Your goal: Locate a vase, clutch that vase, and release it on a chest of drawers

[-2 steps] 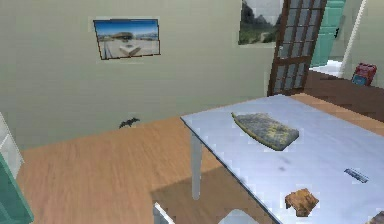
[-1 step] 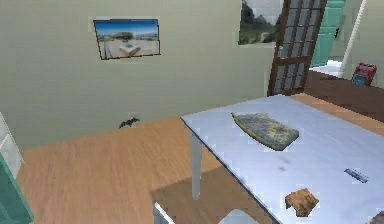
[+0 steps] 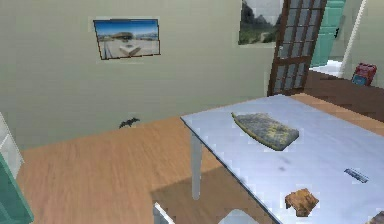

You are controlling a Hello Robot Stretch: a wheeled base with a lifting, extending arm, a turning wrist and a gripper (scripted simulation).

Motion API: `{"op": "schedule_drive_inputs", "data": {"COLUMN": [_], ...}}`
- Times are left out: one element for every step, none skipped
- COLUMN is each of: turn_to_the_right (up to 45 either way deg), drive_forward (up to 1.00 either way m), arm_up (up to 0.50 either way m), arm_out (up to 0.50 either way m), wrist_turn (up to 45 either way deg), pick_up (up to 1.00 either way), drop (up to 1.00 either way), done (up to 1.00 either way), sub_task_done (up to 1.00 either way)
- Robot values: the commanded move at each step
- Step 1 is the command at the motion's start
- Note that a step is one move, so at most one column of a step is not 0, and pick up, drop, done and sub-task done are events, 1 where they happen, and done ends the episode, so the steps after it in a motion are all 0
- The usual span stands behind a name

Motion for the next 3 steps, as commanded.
{"op": "schedule_drive_inputs", "data": {"turn_to_the_right": [0.0, 0.0, 0.0], "drive_forward": [0.0, 0.0, 0.0], "arm_up": [0.0, 0.0, 0.0], "arm_out": [0.0, 0.0, 0.0], "wrist_turn": [-45.0, -45.0, -33.0], "pick_up": [0.0, 0.0, 0.0], "drop": [0.0, 0.0, 0.0], "done": [0.0, 0.0, 0.0], "sub_task_done": [0.0, 0.0, 0.0]}}
